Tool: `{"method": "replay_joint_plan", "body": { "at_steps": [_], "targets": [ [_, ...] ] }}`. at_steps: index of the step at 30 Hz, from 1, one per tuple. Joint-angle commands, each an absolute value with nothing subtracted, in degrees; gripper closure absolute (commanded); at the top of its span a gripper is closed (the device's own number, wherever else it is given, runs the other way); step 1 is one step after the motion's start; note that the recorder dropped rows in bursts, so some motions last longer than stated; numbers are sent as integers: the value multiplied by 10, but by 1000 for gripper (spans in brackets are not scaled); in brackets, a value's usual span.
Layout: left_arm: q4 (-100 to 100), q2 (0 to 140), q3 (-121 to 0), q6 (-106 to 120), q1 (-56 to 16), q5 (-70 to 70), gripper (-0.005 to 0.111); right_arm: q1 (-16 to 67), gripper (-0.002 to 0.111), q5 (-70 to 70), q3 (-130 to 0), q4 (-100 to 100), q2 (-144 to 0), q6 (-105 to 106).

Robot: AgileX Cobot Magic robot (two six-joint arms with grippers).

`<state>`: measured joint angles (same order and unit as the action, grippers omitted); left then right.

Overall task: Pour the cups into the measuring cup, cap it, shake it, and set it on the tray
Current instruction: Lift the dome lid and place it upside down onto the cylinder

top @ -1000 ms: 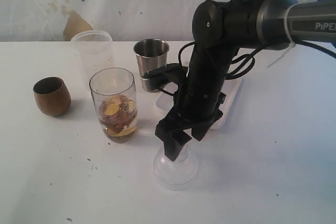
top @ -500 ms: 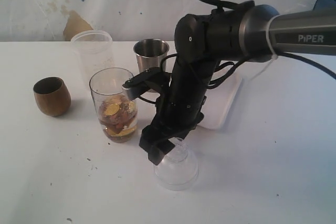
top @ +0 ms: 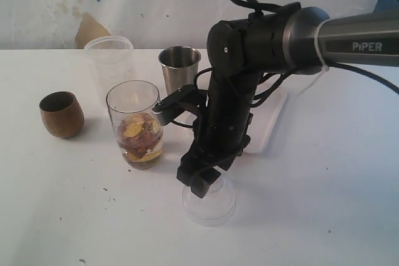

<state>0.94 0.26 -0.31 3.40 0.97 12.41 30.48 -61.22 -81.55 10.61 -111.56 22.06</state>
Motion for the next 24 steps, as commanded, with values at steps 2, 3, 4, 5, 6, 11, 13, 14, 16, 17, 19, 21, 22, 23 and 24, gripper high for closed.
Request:
{"method": "replay_joint_plan", "body": {
  "at_steps": [2, 3, 4, 5, 6, 11, 13, 14, 16, 17, 19, 21, 22, 23, 24],
  "targets": [
    [10, 0, 0, 34, 10, 117, 107, 309, 70, -622, -812, 109, -1115, 218],
    [10, 0, 0, 34, 10, 117, 107, 309, 87, -625, -813, 108, -1114, 218],
    [10, 0, 0, 34, 10, 117, 107, 309, 97, -627, -814, 108, -1112, 218],
    [10, 0, 0, 34, 10, 117, 107, 309, 108, -629, -818, 108, -1107, 218],
    [10, 0, 0, 34, 10, 117, 107, 309, 108, -631, -820, 107, -1102, 218],
    [10, 0, 0, 34, 10, 117, 107, 309, 108, -657, -892, 105, -1056, 177],
    [10, 0, 0, 34, 10, 117, 107, 309, 108, -670, -944, 103, -1039, 158],
    [10, 0, 0, 34, 10, 117, 107, 309, 108, -677, -972, 102, -1035, 143],
    [10, 0, 0, 34, 10, 117, 107, 309, 108, -700, -1044, 97, -1039, 123],
    [10, 0, 0, 34, 10, 117, 107, 309, 108, -700, -1067, 96, -1044, 115],
    [10, 0, 0, 34, 10, 117, 107, 309, 108, -700, -1102, 94, -1053, 104],
    [10, 0, 0, 34, 10, 117, 107, 309, 108, -700, -1133, 94, -1068, 94],
    [10, 0, 0, 34, 10, 117, 107, 309, 108, -700, -1144, 94, -1075, 87],
    [10, 0, 0, 34, 10, 117, 107, 309, 108, -700, -1156, 95, -1085, 85],
    [10, 0, 0, 34, 10, 117, 107, 309, 108, -700, -1165, 100, -1094, 83]
  ]
}}
